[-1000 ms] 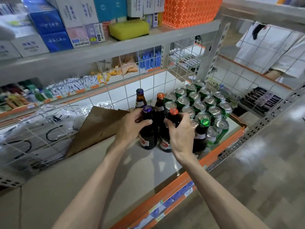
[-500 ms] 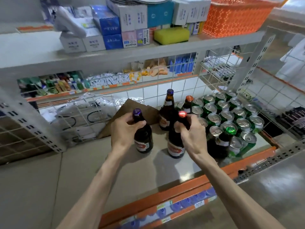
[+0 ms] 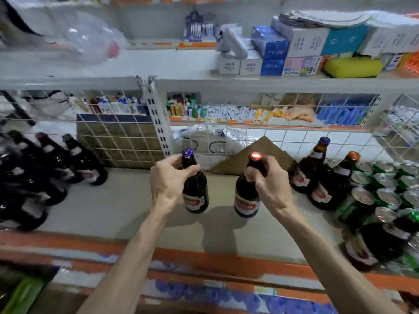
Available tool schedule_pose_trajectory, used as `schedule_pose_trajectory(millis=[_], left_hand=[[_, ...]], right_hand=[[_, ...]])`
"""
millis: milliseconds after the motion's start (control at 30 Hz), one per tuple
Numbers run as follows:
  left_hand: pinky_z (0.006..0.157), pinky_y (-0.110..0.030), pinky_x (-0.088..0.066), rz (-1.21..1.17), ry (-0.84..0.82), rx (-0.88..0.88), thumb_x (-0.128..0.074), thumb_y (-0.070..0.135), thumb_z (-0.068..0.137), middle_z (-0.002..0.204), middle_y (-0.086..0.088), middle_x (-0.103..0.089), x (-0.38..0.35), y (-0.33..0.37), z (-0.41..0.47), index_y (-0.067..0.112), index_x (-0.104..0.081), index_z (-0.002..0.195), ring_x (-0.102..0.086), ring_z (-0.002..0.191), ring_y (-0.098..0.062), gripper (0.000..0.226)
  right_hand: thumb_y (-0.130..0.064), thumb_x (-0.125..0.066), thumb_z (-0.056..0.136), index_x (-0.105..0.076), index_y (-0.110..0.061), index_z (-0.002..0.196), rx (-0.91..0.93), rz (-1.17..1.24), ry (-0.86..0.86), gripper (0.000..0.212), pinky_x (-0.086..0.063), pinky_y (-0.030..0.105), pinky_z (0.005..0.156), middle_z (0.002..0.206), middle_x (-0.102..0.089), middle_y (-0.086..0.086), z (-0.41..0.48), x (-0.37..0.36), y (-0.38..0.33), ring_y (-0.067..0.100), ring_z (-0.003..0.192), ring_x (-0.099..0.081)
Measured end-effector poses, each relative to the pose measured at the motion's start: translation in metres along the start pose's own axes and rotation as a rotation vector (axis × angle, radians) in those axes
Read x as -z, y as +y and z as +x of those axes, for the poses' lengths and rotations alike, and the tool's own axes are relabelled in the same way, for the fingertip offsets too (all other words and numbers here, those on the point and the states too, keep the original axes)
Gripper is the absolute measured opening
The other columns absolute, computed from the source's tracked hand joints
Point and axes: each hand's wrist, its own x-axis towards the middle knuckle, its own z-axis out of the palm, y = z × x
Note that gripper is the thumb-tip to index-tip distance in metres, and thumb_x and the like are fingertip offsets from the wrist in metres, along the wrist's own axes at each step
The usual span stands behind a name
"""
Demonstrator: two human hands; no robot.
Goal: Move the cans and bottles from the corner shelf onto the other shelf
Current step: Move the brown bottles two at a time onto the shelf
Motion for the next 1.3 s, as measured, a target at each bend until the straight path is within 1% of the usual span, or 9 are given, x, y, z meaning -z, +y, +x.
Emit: schedule_pose_trajectory(millis=[167, 267, 433, 633, 700, 767, 833, 1033, 1300], left_hand=[[0.066, -0.017, -0.049, 0.042, 0.105, 0.051, -0.09, 0.034, 0.067, 0.076, 0.019, -0.072, 0.054, -0.019, -0.004, 0.033, -0.076, 0.083, -0.069, 0.08, 0.0, 0.022], [0.073, -0.026, -0.055, 0.056, 0.145, 0.054, -0.09, 0.031, 0.066, 0.066, 0.026, -0.068, 0.084, -0.029, -0.003, 0.04, -0.069, 0.069, -0.068, 0.076, 0.003, 0.023], [0.077, -0.022, -0.055, 0.108, 0.184, 0.062, -0.089, 0.034, 0.068, 0.084, 0.017, -0.074, 0.131, -0.05, 0.002, 0.027, -0.079, 0.092, -0.069, 0.084, 0.001, 0.027], [0.074, -0.022, -0.056, 0.105, 0.18, 0.059, -0.088, 0.034, 0.069, 0.08, 0.016, -0.075, 0.19, -0.073, 0.016, 0.029, -0.078, 0.085, -0.069, 0.08, 0.002, 0.02], [0.069, -0.014, -0.054, 0.095, 0.171, 0.057, -0.088, 0.032, 0.069, 0.075, 0.019, -0.073, 0.209, -0.081, 0.022, 0.028, -0.077, 0.083, -0.069, 0.078, 0.003, 0.018], [0.063, -0.006, -0.047, 0.094, 0.172, 0.043, -0.088, 0.031, 0.069, 0.073, 0.02, -0.071, 0.228, -0.089, 0.028, 0.027, -0.078, 0.084, -0.069, 0.077, 0.004, 0.019], [0.067, -0.011, -0.051, 0.097, 0.173, 0.035, -0.089, 0.033, 0.069, 0.077, 0.017, -0.074, 0.241, -0.094, 0.033, 0.025, -0.079, 0.089, -0.07, 0.079, 0.001, 0.023], [0.076, -0.034, -0.06, 0.1, 0.173, 0.037, -0.088, 0.038, 0.069, 0.082, 0.013, -0.076, 0.285, -0.116, 0.049, 0.025, -0.08, 0.092, -0.072, 0.08, -0.003, 0.028], [0.065, -0.008, -0.052, 0.126, 0.184, 0.059, -0.09, 0.033, 0.07, 0.076, 0.019, -0.074, 0.325, -0.138, 0.069, 0.029, -0.079, 0.087, -0.068, 0.076, 0.01, 0.02]], right_hand=[[-0.015, -0.065, 0.087, -0.06, -0.014, 0.105, 0.051, 0.032, -0.088, 0.019, -0.053, 0.039, 0.079, 0.093, -0.07, 0.006, -0.005, -0.042, -0.03, 0.025, 0.087, -0.064], [-0.013, -0.066, 0.087, -0.06, -0.012, 0.106, 0.081, 0.048, -0.126, 0.02, -0.052, 0.036, 0.078, 0.096, -0.07, 0.007, -0.01, -0.068, -0.047, 0.025, 0.088, -0.063], [-0.012, -0.065, 0.087, -0.061, -0.016, 0.108, 0.135, 0.06, -0.168, 0.022, -0.043, 0.023, 0.071, 0.09, -0.066, -0.002, -0.024, -0.112, -0.072, 0.017, 0.085, -0.061], [-0.012, -0.066, 0.087, -0.06, -0.014, 0.106, 0.144, 0.042, -0.182, 0.02, -0.053, 0.035, 0.08, 0.094, -0.068, 0.001, -0.044, -0.165, -0.108, 0.021, 0.089, -0.064], [-0.011, -0.065, 0.087, -0.061, -0.014, 0.106, 0.156, 0.033, -0.171, 0.019, -0.052, 0.03, 0.077, 0.092, -0.068, 0.0, -0.051, -0.183, -0.122, 0.02, 0.088, -0.064], [-0.01, -0.063, 0.088, -0.059, -0.017, 0.102, 0.17, 0.028, -0.161, 0.016, -0.047, 0.014, 0.07, 0.089, -0.067, -0.003, -0.058, -0.202, -0.136, 0.014, 0.082, -0.064], [-0.01, -0.063, 0.089, -0.056, -0.019, 0.097, 0.168, 0.032, -0.163, 0.015, -0.041, 0.003, 0.06, 0.08, -0.061, -0.015, -0.063, -0.212, -0.147, 0.001, 0.074, -0.059], [-0.014, -0.064, 0.09, -0.056, -0.019, 0.099, 0.183, 0.078, -0.18, 0.013, -0.043, 0.007, 0.059, 0.084, -0.061, -0.017, -0.07, -0.26, -0.175, -0.005, 0.078, -0.058], [-0.018, -0.063, 0.092, -0.057, -0.019, 0.105, 0.177, 0.157, -0.236, 0.014, -0.049, 0.017, 0.068, 0.089, -0.062, -0.015, -0.063, -0.313, -0.198, -0.002, 0.082, -0.06]])
